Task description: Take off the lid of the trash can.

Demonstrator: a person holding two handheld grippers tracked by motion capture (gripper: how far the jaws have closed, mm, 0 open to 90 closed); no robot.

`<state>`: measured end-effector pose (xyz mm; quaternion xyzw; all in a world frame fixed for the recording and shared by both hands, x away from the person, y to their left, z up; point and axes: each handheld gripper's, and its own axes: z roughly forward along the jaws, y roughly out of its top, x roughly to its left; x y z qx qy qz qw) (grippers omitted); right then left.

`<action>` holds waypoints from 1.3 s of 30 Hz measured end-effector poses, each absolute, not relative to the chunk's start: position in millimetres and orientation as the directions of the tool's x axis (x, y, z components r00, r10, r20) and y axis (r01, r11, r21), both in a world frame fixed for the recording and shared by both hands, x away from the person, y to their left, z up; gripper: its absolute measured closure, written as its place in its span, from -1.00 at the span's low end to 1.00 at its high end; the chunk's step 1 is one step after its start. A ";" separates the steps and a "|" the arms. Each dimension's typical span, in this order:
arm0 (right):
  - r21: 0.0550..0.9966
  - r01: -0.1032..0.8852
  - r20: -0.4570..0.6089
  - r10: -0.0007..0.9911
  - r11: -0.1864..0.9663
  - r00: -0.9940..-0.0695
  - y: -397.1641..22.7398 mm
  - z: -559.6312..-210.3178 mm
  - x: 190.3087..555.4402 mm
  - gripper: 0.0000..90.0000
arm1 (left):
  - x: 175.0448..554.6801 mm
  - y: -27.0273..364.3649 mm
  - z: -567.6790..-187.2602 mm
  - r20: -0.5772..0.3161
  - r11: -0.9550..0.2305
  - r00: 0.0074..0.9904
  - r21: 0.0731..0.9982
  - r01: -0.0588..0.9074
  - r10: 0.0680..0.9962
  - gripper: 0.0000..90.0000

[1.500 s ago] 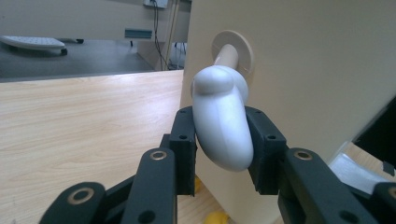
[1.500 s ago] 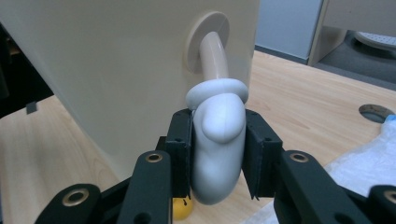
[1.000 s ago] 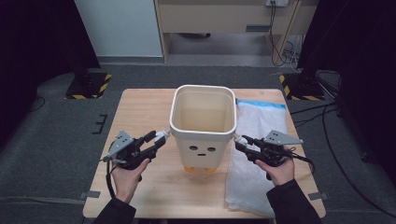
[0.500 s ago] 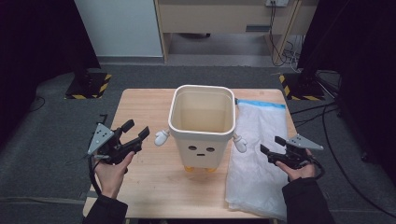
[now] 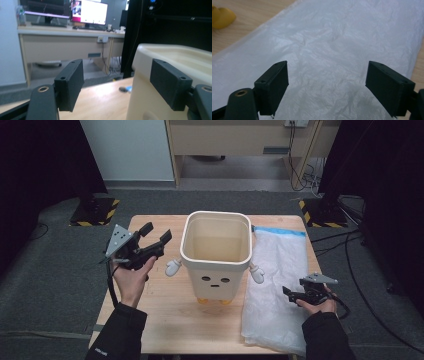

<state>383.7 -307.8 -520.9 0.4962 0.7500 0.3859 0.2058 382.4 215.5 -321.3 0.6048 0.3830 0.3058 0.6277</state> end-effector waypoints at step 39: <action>0.723 0.622 0.008 0.895 0.303 -0.445 -301.0 -537.3 387.9 -0.83 | 456.2 129.9 -297.1 -0.126 0.008 0.628 0.982 0.187 0.768 -0.20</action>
